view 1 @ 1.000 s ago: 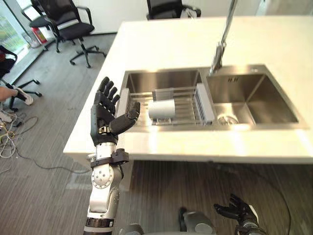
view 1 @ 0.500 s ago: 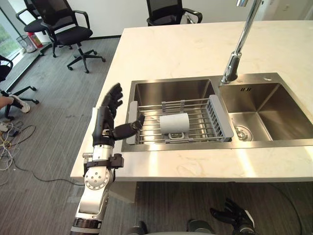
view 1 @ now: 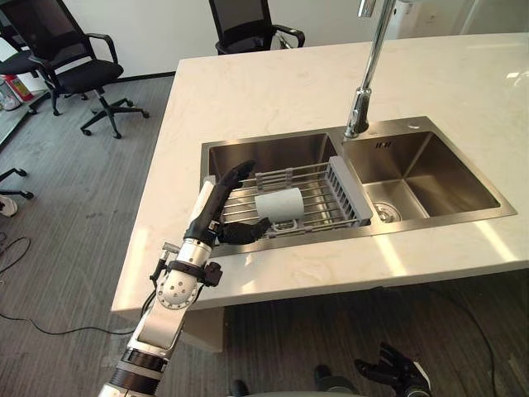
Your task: Walk over to the sink, pick up the cup, carry it to the dishwasher, place the cup inside the dishwasher, then close the dishwasher door
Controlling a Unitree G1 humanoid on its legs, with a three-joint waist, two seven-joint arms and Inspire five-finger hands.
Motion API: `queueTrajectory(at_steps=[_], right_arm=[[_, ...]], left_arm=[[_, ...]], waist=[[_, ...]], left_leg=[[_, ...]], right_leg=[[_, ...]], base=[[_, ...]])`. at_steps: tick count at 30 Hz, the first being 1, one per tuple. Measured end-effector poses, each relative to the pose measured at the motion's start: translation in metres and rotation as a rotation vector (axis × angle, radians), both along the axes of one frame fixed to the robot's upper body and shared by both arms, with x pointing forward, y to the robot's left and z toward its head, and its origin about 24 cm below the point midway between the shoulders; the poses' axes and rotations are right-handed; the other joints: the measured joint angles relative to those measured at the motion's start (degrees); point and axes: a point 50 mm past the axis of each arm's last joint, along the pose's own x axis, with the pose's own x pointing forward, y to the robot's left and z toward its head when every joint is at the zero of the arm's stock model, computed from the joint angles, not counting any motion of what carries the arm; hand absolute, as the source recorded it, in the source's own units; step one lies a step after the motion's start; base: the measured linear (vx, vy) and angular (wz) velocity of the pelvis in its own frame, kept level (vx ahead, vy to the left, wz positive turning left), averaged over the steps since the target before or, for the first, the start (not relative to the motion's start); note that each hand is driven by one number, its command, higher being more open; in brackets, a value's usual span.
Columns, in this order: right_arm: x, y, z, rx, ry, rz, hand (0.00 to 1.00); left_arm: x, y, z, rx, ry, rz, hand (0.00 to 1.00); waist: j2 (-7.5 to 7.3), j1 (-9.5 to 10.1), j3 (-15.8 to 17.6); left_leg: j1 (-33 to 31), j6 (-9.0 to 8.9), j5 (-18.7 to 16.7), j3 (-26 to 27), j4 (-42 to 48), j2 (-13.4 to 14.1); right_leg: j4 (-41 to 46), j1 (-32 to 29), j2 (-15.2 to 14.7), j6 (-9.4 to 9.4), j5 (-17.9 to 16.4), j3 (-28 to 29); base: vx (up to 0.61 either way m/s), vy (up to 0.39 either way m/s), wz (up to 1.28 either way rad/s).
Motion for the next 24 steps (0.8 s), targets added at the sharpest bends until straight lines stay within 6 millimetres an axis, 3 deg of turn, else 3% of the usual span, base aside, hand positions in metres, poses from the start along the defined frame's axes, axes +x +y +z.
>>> queueTrajectory(at_steps=[7, 18, 24], right_arm=[[0.011, -0.001, 0.003, -0.03, -0.017, -0.018, 0.9], [0.01, 0.01, 0.0, 0.003, -0.019, -0.024, 0.9], [0.01, 0.011, -0.001, 0.008, -0.018, -0.022, 0.9]], left_arm=[[0.003, -0.005, -0.029, 0.002, 0.145, 0.038, 0.9], [0.02, -0.007, -0.023, 0.083, 0.116, 0.083, 0.9], [0.024, -0.007, -0.019, 0.112, 0.088, 0.112, 0.9]], waist=[[-0.75, -0.32, -0.42], [-2.18, -0.31, -0.45], [-2.23, -0.71, -0.42]], left_leg=[[1.03, -0.02, -0.01, 0.15, -0.01, 0.16], [0.85, -0.01, 0.08, -1.3, -0.01, -0.14], [0.72, -0.15, -0.04, -1.29, -0.01, -0.04]], right_leg=[[-1.01, 1.66, 0.09, -0.02, 0.72, -0.08], [-1.82, 2.43, -0.29, 0.09, 0.74, -1.57], [-2.33, 2.51, -0.2, 0.13, 0.8, -1.63]], base=[[0.0, 0.0, -0.01], [-0.01, 0.001, 0.06], [0.0, 0.0, 0.01]])
